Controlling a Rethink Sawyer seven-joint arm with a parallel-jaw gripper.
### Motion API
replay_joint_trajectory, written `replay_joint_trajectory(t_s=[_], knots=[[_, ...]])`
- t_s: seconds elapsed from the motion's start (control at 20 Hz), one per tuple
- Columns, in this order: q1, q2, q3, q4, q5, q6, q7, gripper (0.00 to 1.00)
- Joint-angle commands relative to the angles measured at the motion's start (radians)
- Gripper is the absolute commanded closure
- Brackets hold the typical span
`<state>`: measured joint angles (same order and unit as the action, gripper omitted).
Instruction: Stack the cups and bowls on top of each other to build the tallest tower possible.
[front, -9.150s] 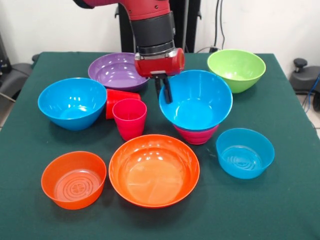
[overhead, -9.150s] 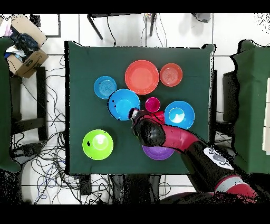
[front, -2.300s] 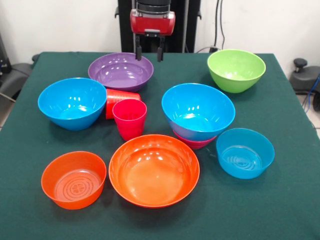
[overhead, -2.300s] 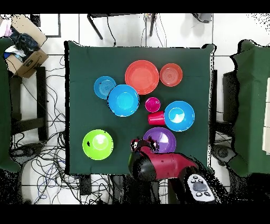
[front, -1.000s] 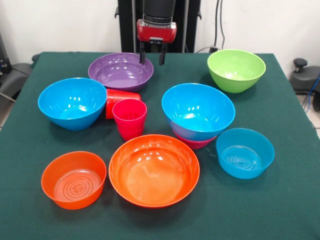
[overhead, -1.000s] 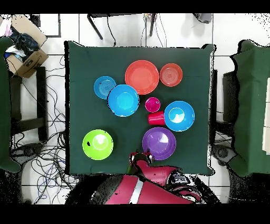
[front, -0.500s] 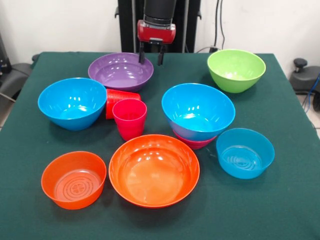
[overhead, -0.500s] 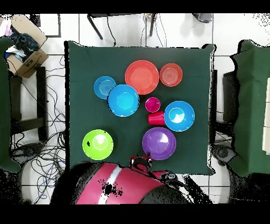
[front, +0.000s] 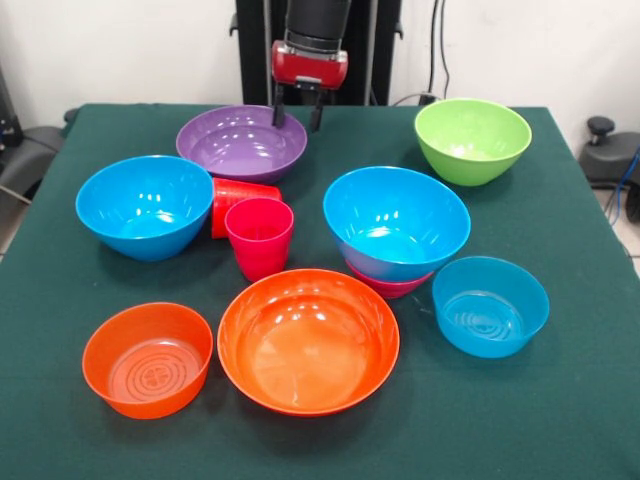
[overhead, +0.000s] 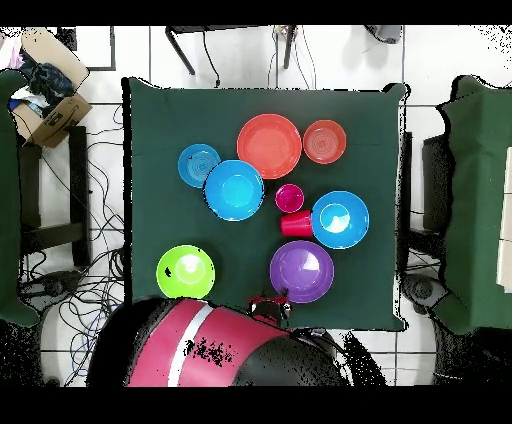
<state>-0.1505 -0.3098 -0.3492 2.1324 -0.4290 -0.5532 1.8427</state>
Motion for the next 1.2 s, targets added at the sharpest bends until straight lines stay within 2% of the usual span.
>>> replay_joint_trajectory(t_s=[0.05, 0.15, 0.2, 0.35, 0.4, 0.55, 0.75, 0.95, 1.05, 1.15, 1.2], knots=[[0.018, 0.039, 0.042, -0.095, 0.073, -0.012, 0.135, 0.00], [0.014, 0.040, 0.043, -0.101, 0.075, -0.003, 0.134, 0.00], [0.009, 0.037, 0.046, -0.105, 0.071, 0.007, 0.132, 1.00], [0.011, 0.035, 0.038, -0.110, 0.063, 0.003, 0.122, 1.00], [-0.003, 0.021, 0.051, -0.109, 0.041, 0.032, 0.118, 1.00], [-0.011, -0.002, 0.048, -0.102, 0.055, 0.056, 0.129, 1.00], [-0.028, -0.049, 0.074, -0.116, 0.063, 0.139, 0.126, 1.00], [-0.051, -0.070, 0.111, -0.136, 0.048, 0.192, 0.116, 1.00], [-0.077, -0.141, 0.150, -0.110, 0.032, 0.257, 0.117, 1.00], [-0.107, -0.264, 0.204, -0.059, 0.030, 0.368, 0.113, 1.00], [-0.116, -0.348, 0.229, -0.029, 0.047, 0.457, 0.101, 1.00]])
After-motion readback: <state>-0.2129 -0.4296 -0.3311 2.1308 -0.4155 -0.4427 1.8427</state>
